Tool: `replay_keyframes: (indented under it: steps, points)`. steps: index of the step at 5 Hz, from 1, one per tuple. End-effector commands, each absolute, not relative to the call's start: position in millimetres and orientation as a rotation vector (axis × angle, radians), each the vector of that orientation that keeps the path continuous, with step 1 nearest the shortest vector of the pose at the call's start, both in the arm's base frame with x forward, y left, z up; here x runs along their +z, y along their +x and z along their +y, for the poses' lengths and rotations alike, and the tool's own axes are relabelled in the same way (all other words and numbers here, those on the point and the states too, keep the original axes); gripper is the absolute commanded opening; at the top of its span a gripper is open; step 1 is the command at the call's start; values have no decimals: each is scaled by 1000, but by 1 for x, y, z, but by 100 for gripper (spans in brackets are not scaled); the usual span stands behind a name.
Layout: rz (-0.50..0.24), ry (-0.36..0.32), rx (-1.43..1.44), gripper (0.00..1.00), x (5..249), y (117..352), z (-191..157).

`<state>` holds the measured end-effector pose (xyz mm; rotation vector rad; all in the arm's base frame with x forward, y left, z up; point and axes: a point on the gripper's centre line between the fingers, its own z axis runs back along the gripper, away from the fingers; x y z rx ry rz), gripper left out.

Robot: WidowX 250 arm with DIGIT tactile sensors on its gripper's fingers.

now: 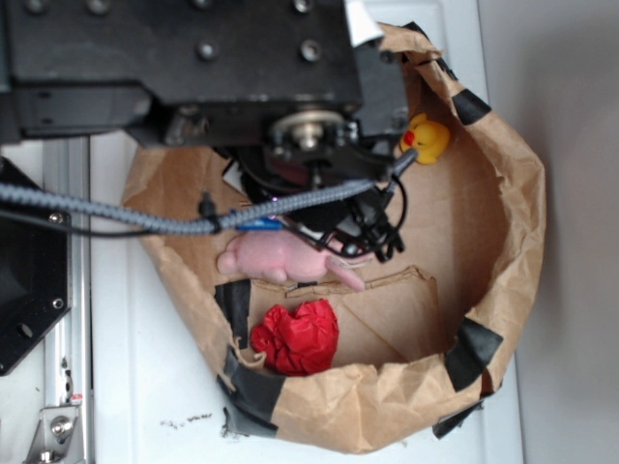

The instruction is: Grab the silver keys.

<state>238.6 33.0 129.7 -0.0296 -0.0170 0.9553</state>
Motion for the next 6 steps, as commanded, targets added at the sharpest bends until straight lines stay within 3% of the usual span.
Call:
replay_keyframes:
  steps: [1, 6]
  points:
    - [-147, -80, 936, 0, 148, 233, 41]
    - [-135, 11, 945, 0, 127, 223, 39]
